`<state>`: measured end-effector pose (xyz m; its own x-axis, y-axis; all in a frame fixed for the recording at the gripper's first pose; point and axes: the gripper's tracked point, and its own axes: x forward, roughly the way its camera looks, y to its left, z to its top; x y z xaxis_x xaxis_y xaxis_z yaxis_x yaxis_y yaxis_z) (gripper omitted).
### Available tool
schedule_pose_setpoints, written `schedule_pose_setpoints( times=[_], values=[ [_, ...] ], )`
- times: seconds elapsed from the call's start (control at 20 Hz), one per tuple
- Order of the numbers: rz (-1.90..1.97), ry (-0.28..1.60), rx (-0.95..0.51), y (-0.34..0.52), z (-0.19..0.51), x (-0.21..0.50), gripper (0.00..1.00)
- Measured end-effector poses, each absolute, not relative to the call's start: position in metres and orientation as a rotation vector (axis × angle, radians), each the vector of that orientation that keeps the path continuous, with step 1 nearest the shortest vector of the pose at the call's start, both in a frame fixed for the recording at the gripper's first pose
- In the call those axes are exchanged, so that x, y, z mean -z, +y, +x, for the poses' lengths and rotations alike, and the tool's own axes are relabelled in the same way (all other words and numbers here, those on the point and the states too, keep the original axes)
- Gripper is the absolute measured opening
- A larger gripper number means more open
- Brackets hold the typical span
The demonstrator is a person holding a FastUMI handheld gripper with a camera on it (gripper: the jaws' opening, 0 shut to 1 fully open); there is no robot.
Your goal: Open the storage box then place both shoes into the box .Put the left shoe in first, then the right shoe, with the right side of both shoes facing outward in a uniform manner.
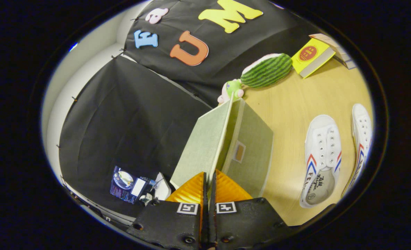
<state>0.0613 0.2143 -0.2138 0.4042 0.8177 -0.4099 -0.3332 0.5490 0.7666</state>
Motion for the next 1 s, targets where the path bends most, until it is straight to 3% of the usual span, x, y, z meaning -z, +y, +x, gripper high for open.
schedule_pose_setpoints(
  times=[0.4,0.75,0.95,1.0],
  values=[
    [0.528,0.715,-0.895,0.273,0.050,0.113,0.05],
    [0.282,0.625,-0.960,0.368,0.023,0.080,0.06],
    [0.219,0.604,-0.959,0.394,0.020,0.080,0.13],
    [0.210,0.584,-0.957,0.398,0.024,0.079,0.19]
  ],
)
